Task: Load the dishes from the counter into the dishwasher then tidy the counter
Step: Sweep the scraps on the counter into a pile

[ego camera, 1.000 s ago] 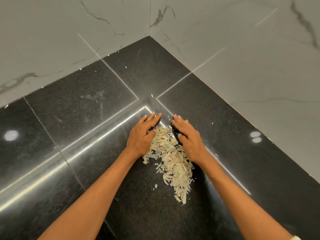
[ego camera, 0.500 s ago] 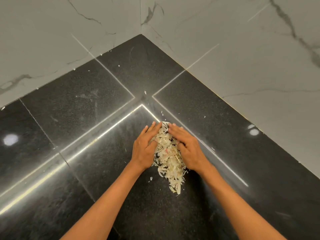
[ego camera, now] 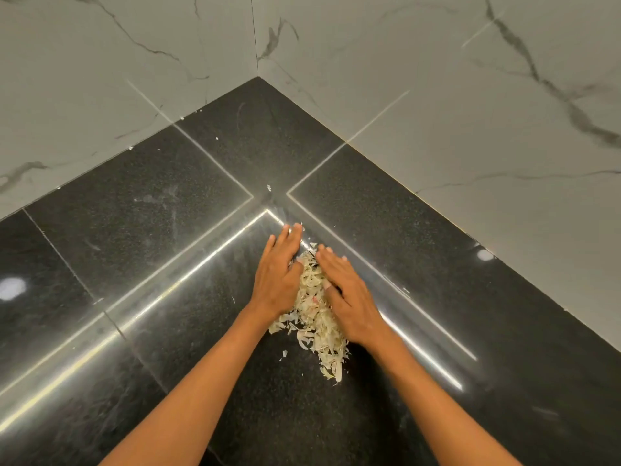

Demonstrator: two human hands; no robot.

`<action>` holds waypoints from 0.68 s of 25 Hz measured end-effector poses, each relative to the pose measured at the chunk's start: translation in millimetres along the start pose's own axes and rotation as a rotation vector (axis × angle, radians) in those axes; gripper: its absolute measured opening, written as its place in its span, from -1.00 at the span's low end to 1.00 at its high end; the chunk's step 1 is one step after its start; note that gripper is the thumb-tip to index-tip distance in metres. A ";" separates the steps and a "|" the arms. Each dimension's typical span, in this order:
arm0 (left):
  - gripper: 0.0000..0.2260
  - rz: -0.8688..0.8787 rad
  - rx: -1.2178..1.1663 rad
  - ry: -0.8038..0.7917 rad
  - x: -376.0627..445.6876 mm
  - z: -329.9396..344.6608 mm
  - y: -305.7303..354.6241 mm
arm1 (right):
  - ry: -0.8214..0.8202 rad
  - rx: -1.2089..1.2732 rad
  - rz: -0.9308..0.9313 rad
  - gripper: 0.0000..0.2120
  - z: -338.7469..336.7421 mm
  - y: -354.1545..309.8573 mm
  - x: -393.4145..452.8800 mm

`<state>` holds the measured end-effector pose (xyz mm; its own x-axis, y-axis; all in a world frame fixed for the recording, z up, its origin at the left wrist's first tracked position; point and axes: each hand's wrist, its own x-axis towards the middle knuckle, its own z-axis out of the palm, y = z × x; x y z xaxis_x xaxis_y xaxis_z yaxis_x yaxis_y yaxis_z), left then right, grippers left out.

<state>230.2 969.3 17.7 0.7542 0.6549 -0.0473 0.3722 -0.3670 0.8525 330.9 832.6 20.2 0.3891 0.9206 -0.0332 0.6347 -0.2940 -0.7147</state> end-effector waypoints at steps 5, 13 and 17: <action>-0.50 0.119 -0.047 -0.125 -22.3 5.0 -11.5 | 0.151 -0.002 0.192 -0.45 -28.8 19.8 30.5; -0.50 -0.061 -0.422 0.188 -10.6 -38.7 -30.0 | 0.023 0.122 0.000 -0.53 -1.9 -7.5 53.1; -0.51 -0.165 -0.338 0.297 11.6 -73.3 -49.9 | -0.028 0.073 -0.014 -0.51 2.0 -13.4 94.1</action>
<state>180.7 1043.6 12.7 0.4942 0.8650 -0.0872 0.2396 -0.0391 0.9701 357.7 923.8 25.2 0.3613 0.9315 -0.0420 0.5889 -0.2628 -0.7643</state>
